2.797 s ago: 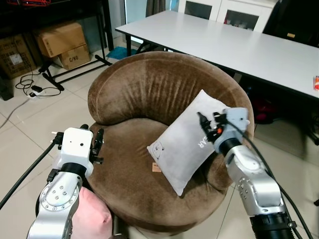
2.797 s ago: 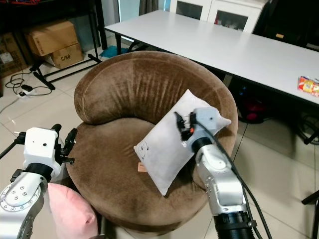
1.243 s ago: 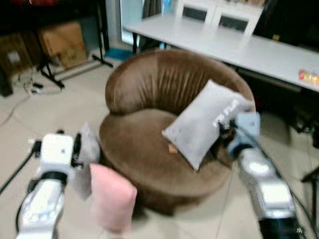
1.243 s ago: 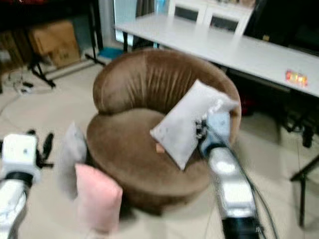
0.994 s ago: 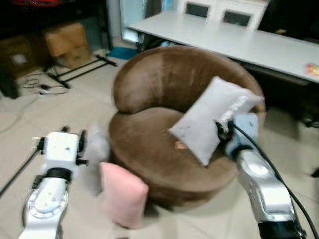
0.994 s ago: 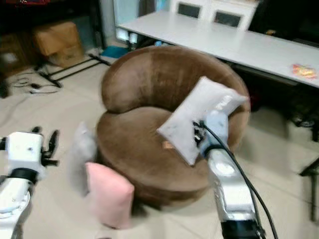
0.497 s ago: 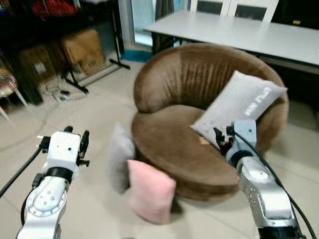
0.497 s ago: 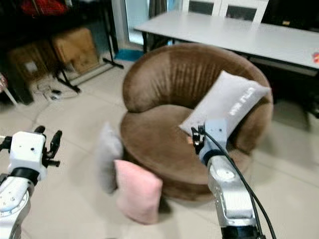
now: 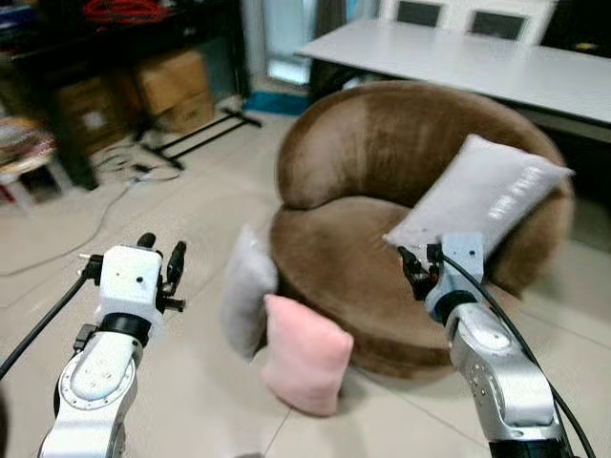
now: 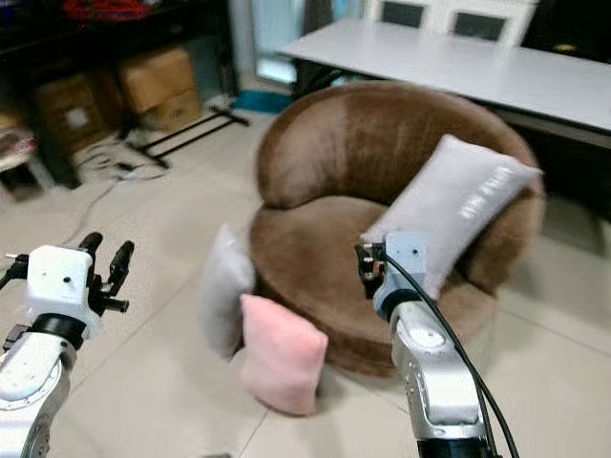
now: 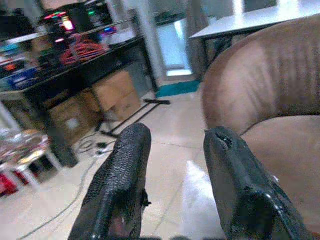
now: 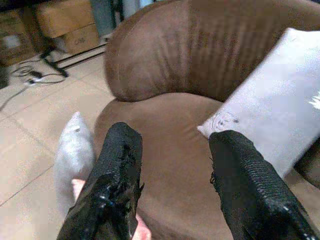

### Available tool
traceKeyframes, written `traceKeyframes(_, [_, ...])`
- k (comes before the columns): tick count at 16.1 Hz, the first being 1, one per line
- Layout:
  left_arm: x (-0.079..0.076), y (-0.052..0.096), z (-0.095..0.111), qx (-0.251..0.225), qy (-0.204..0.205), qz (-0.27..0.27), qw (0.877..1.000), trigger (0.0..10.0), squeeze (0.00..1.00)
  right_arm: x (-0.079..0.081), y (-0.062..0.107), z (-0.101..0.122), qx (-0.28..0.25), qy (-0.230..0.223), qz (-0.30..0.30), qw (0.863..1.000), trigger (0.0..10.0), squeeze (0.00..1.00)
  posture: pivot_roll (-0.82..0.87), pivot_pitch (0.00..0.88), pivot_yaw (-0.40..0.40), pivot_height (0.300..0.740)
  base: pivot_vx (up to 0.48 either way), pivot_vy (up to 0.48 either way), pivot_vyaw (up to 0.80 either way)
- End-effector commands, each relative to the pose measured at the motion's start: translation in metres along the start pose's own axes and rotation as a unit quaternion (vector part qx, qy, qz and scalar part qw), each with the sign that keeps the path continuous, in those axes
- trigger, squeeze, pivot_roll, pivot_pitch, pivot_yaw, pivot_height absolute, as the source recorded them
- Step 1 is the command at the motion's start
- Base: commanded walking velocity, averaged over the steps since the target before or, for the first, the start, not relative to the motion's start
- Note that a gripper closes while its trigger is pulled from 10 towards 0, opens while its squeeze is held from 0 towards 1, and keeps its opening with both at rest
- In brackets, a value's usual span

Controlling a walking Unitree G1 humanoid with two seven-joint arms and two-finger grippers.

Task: Move the pillow to the sofa from floor

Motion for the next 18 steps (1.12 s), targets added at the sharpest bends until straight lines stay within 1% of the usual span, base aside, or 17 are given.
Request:
traceKeyframes(1, [0.0002, 0.0009, -0.0002, 0.000, 0.000, -0.004, 1.000, 10.0, 0.00, 0.0019, 0.0001, 0.0059, -0.006, 0.003, 0.001, 1.000, 10.0, 0.00, 0.01, 0.000, 0.038, 0.740, 0.326, 0.000, 0.80])
traceKeyframes(2, [0.0005, 0.0009, -0.0001, 0.000, 0.001, -0.003, 1.000, 10.0, 0.00, -0.0001, -0.0009, 0.0045, -0.002, -0.003, -0.010, 1.000, 10.0, 0.00, 0.01, 0.000, 0.038, 0.740, 0.334, 0.000, 0.00])
traceKeyframes(4, [0.0021, 0.0009, -0.0004, 0.001, 0.001, -0.001, 1.000, 10.0, 0.00, 0.0005, -0.0029, 0.0064, -0.005, -0.001, -0.009, 1.000, 10.0, 0.00, 0.01, 0.000, 0.033, 0.740, 0.328, 0.000, 0.00])
traceKeyframes(8, [0.0021, -0.0002, 0.0008, -0.003, 0.005, 0.002, 1.000, 10.0, 0.00, 0.0032, -0.0055, 0.0112, -0.010, 0.018, 0.005, 1.000, 10.0, 0.00, 0.01, 0.000, 0.030, 0.740, 0.337, 0.000, 0.00])
traceKeyframes(11, [0.0039, 0.0017, -0.0001, -0.002, 0.004, 0.006, 1.000, 10.0, 0.00, 0.0042, -0.0057, 0.0104, -0.008, 0.026, 0.002, 1.000, 10.0, 0.00, 0.03, 0.000, 0.009, 0.740, 0.344, 0.000, 0.69])
traceKeyframes(12, [0.0046, 0.0024, -0.0005, -0.001, 0.003, 0.007, 1.000, 10.0, 0.00, 0.0008, -0.0074, 0.0091, -0.002, 0.016, -0.012, 1.000, 10.0, 0.00, 0.03, 0.000, 0.005, 0.740, 0.345, 0.000, 0.00])
traceKeyframes(18, [0.0048, 0.0043, -0.0014, 0.000, -0.004, 0.004, 1.000, 10.0, 0.00, -0.0007, -0.0085, 0.0096, -0.004, 0.023, -0.015, 1.000, 10.0, 0.00, 0.03, 0.000, 0.002, 0.740, 0.344, 0.000, 0.00])
Point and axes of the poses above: a point about 5 cm out from each wrist's last joint towards the gripper, its own y axis pointing back from the gripper into the wrist, its own z axis along the axis of the wrist's last joint, x = y × z, the point moved 4 cm from there along -y, pointing out of the wrist towards the gripper, and after that the axes turned 9 degrees about y, right-handed, at the moved point
